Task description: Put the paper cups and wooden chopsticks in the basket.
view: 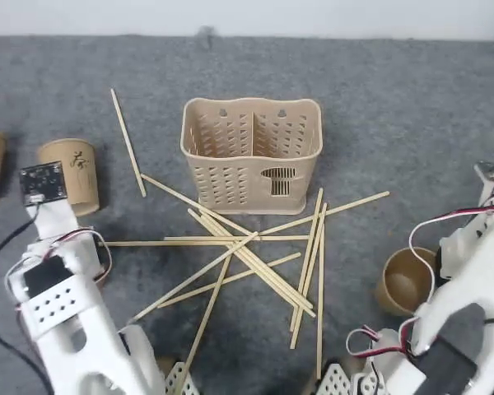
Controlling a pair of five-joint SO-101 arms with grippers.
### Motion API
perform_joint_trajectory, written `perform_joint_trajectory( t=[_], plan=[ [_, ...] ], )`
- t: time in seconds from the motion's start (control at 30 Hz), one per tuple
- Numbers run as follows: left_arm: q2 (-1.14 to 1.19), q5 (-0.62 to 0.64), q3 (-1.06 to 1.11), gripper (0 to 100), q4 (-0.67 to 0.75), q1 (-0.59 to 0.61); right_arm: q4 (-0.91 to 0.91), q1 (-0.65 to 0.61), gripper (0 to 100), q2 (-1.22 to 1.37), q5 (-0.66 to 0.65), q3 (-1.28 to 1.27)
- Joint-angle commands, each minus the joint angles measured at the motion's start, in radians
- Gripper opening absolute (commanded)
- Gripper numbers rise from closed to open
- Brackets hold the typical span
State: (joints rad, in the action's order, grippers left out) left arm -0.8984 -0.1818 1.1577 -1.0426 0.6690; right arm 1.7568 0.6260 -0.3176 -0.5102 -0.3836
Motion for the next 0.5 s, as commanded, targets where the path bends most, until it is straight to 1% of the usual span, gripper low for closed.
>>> perform_joint_trajectory(
  t=[0.0,0.07,0.17,0.33,0.47],
  plan=[
    [0.002,0.011,-0.004,1,0.028,-0.003,0.03,0.01,17.2,-0.002,0.002,0.084],
    [0.002,0.011,0.005,1,0.029,-0.003,0.036,0.018,13.2,-0.002,0.002,0.112],
    [-0.005,0.011,0.051,1,0.091,-0.003,0.038,0.05,9.6,-0.008,0.002,0.138],
    [-0.005,0.011,0.065,1,0.107,-0.006,0.039,0.097,9.1,-0.107,0.002,0.123],
    [-0.005,0.011,0.067,1,0.11,-0.006,0.039,0.12,9.1,-0.257,-0.002,0.015]
  ],
)
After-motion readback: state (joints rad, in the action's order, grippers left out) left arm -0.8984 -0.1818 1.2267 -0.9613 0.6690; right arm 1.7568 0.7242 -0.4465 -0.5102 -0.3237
